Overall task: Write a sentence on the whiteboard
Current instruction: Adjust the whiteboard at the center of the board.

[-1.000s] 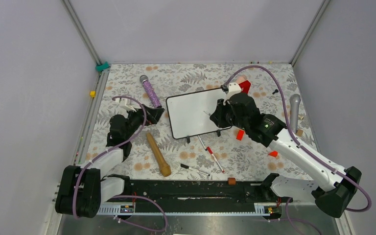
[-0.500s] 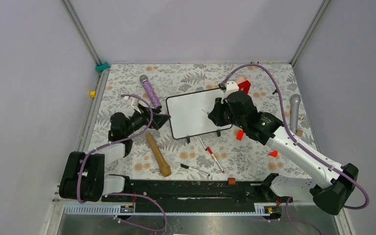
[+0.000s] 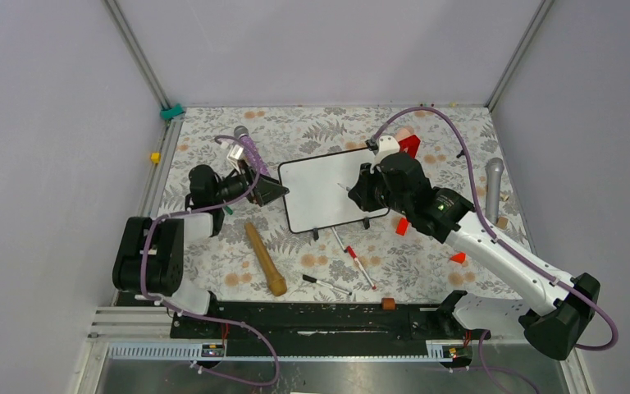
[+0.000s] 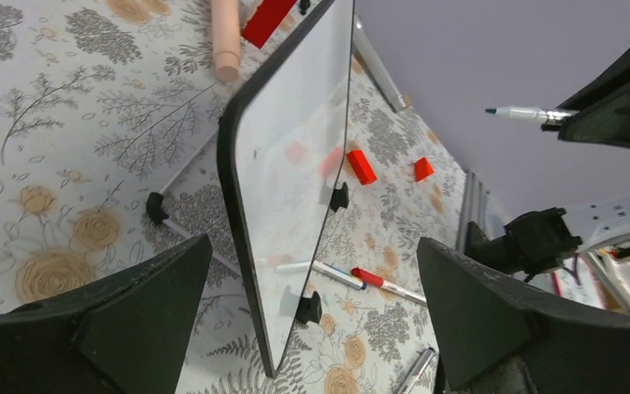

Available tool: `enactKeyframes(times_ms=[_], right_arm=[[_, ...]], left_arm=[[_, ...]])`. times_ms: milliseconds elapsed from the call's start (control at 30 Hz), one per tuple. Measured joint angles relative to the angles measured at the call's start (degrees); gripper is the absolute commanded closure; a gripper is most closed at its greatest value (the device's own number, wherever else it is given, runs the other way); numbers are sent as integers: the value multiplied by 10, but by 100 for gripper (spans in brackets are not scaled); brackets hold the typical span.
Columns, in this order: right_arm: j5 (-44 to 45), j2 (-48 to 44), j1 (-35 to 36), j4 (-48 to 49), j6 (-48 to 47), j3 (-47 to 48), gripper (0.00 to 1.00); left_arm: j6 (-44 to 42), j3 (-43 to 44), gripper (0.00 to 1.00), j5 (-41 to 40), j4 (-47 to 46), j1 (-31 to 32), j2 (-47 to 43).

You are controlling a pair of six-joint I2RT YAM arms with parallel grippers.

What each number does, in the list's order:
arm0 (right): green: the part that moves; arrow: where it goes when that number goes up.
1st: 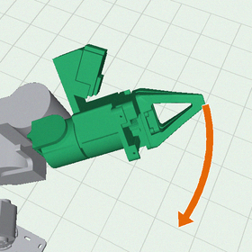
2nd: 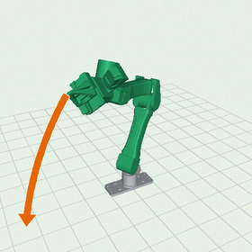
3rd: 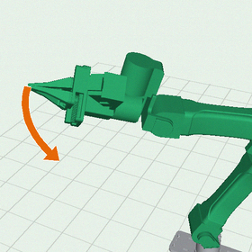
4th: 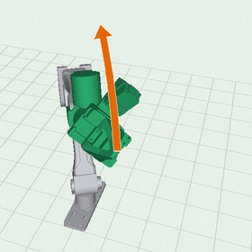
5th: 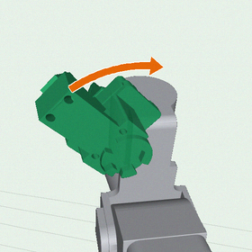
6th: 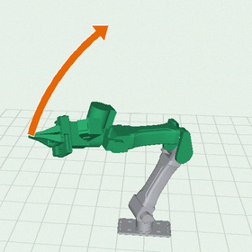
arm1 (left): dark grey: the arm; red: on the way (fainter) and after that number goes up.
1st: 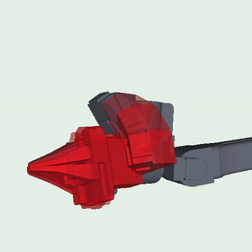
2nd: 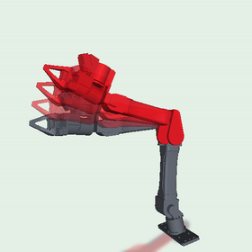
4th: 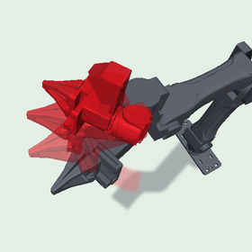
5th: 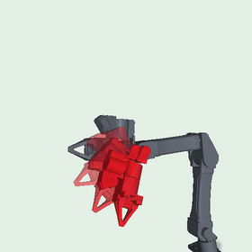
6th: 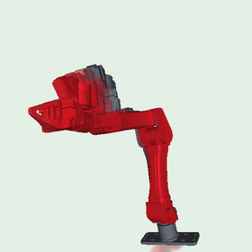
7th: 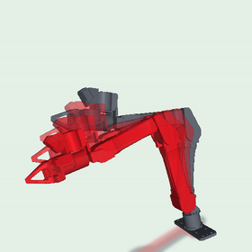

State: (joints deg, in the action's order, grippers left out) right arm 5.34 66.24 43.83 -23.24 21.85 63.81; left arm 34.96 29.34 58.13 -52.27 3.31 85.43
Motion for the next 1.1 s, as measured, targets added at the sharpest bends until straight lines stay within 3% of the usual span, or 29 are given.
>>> enactKeyframes(times_ms=[67, 233, 400, 867, 1100], right_arm=[[0, 0, 0, 0, 0, 0, 100], [0, 0, 0, 0, 0, 0, 100], [0, 0, 0, 0, -1, 0, 100], [-3, 19, 0, 1, -2, 19, 100], [-5, 19, 0, 3, -3, 19, 100]], left_arm=[[28, 25, 1, 21, -20, -5, 34], [163, 31, 1, 63, -178, -48, 131], [222, 37, 1, 76, -228, -64, 174], [218, 12, 1, 65, -259, -63, 141], [164, -37, 1, 18, -232, -62, 54]])
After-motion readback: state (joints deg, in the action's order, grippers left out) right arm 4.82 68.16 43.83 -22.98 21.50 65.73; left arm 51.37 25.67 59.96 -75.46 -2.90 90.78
